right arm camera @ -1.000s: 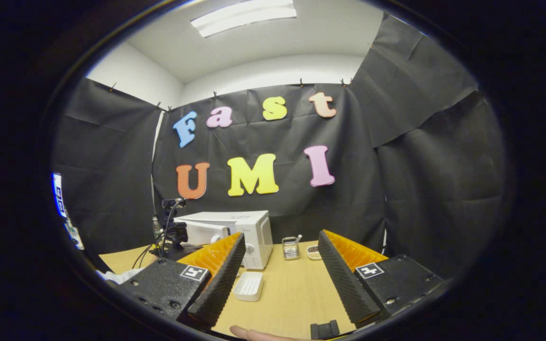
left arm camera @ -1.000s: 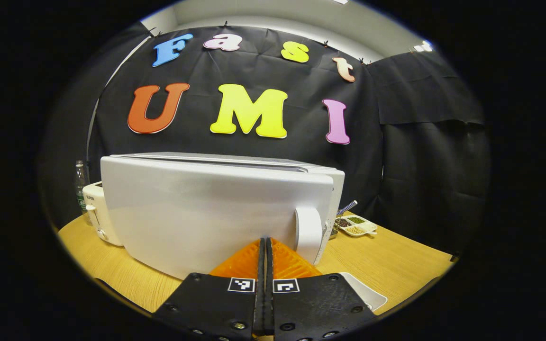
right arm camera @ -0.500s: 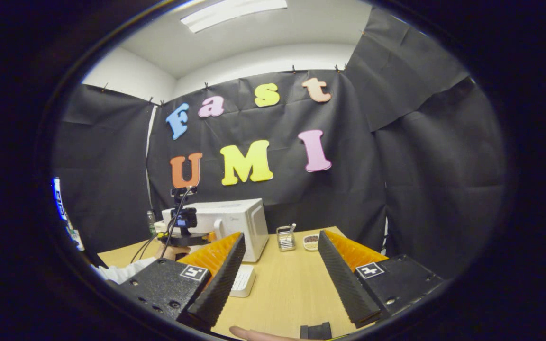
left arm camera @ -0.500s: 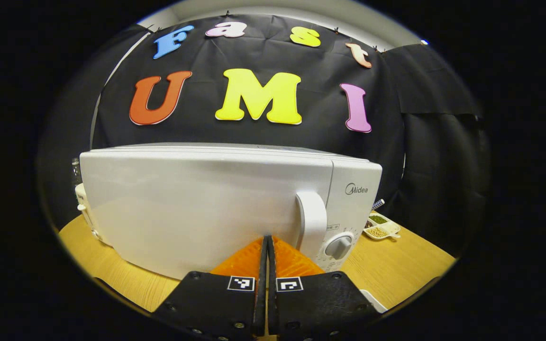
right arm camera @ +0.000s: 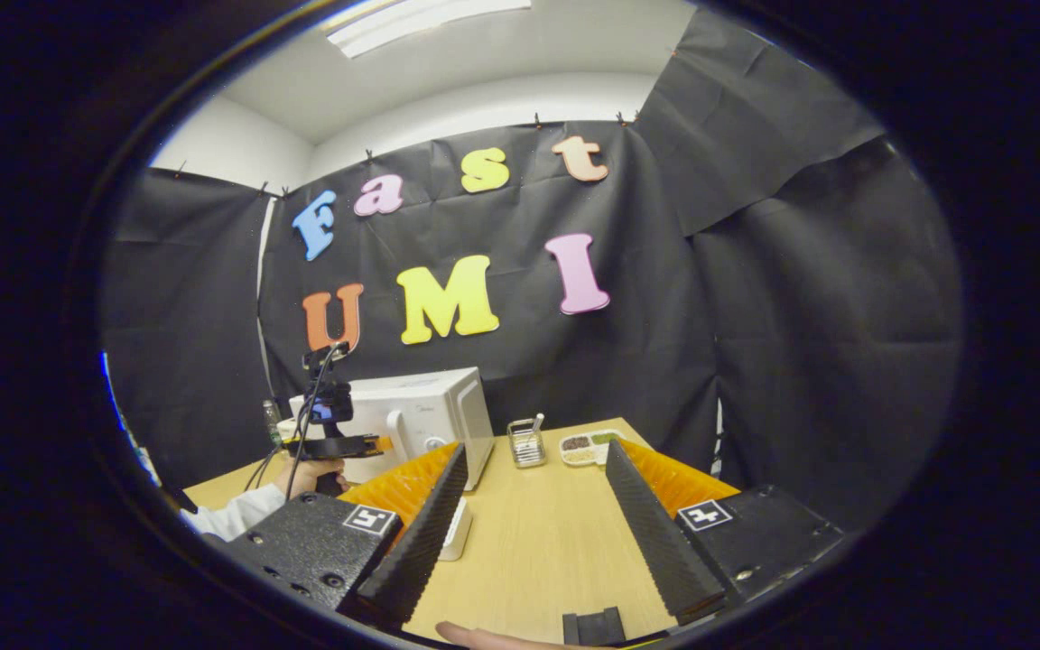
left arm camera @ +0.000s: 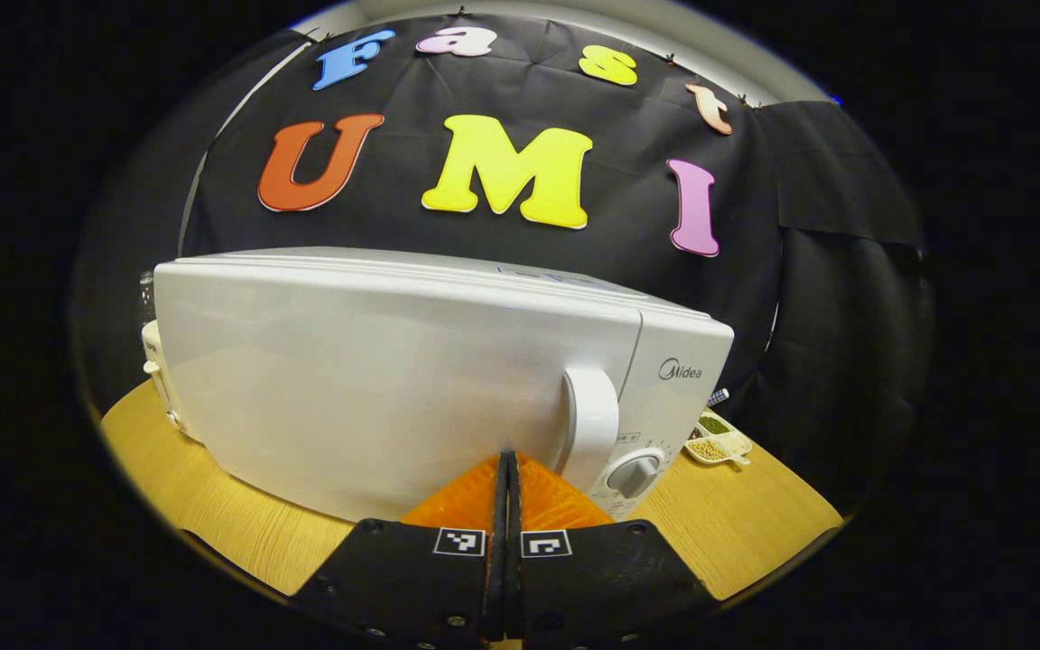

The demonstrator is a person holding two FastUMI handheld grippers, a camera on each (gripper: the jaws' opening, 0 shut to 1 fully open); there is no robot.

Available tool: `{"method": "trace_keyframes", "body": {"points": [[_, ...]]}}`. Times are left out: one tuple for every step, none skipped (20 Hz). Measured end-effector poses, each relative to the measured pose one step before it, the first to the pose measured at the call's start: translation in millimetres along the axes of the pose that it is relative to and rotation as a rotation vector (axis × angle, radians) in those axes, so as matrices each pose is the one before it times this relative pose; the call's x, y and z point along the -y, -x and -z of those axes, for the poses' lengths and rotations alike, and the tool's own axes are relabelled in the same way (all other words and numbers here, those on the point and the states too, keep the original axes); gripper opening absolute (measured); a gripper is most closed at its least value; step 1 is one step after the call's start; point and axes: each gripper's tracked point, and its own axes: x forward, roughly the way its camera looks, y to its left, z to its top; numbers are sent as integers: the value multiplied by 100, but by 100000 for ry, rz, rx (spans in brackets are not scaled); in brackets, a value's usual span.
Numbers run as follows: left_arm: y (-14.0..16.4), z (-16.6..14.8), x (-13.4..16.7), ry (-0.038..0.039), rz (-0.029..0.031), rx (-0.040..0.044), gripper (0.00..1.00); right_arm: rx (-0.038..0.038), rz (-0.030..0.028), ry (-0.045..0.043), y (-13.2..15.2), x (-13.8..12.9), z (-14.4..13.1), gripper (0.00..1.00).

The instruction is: Open the microwave oven with the left hand, put the food in, and close the microwave oven.

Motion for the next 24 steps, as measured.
{"method": "trace_keyframes", "body": {"points": [[887, -315, 361, -482, 166, 732, 0, 41, 991, 374, 404, 67, -87, 98], [1083, -594, 318, -1312, 300, 1212, 0, 83, 571, 432, 344, -92, -118, 98], [1292, -801, 102, -886, -1, 1436, 0, -98, 262, 78, 427, -181, -99, 98], [1381, -798, 328, -291, 575, 1168, 0, 4, 373, -98, 427, -75, -21, 98], [1393, -953, 375, -161, 1268, 1814, 0, 355, 357, 141, 397, -205, -248, 98], [1464, -830, 297, -409, 994, 1544, 0, 590, 513, 439, 362, -222, -262, 98], [1433, -741, 4, -158, 32, 180, 0, 596, 600, 566, 320, -200, -351, 98], [1609, -514, -191, -296, -415, -512, 0, 593, 586, 255, 219, -69, -349, 98], [1555, -864, -63, -812, -375, 1016, 0, 226, 962, -248, 164, -115, -460, 98], [1578, -619, 104, -777, -57, 1340, 0, 668, 901, -851, 138, -122, -650, 98], [1517, -873, -158, -134, -35, 1004, 0, 638, -36, -593, 72, -456, -696, 98], [1536, -994, -51, -382, 91, 1474, 0, 621, -710, -199, 154, -670, -595, 98], [1565, -711, -335, -731, -529, 679, 0, 510, -586, 239, 81, -418, -654, 98], [1986, -1078, -452, -668, -1590, 81, 2, 595, 36, 234, -206, -163, -735, 98], [1583, -1222, -570, -1694, -2073, 1604, 33, 1004, 540, 30, -103, -28, -827, 98], [1462, -1618, -349, -2360, -1625, 2050, 64, 1224, 493, 79, -75, -33, -687, 98], [1665, -827, -415, -2321, -1939, 2456, 96, 849, 502, 405, -171, -123, -703, 98], [1308, -1061, -516, -2489, -1630, 2024, 93, 290, 490, 463, -193, -194, -392, 98], [1314, -670, -229, -2271, -911, 1395, 93, 132, 108, 331, -104, -290, -446, 98], [1182, -721, -384, -1714, -1472, 1333, 93, 126, -58, 55, -80, -276, -491, 98], [1243, -903, -462, -498, -1222, 1519, 93, 3, -360, 151, -68, -410, -397, 98], [1168, -682, -178, 497, -413, 1116, 93, 149, -372, 133, 69, -437, -354, 98], [1096, -443, -82, 447, -6, 561, 93, 106, -328, 234, 70, -331, -375, 98], [1042, -306, -134, 515, -159, 554, 93, 155, -110, 113, 116, -208, -269, 98]]}}
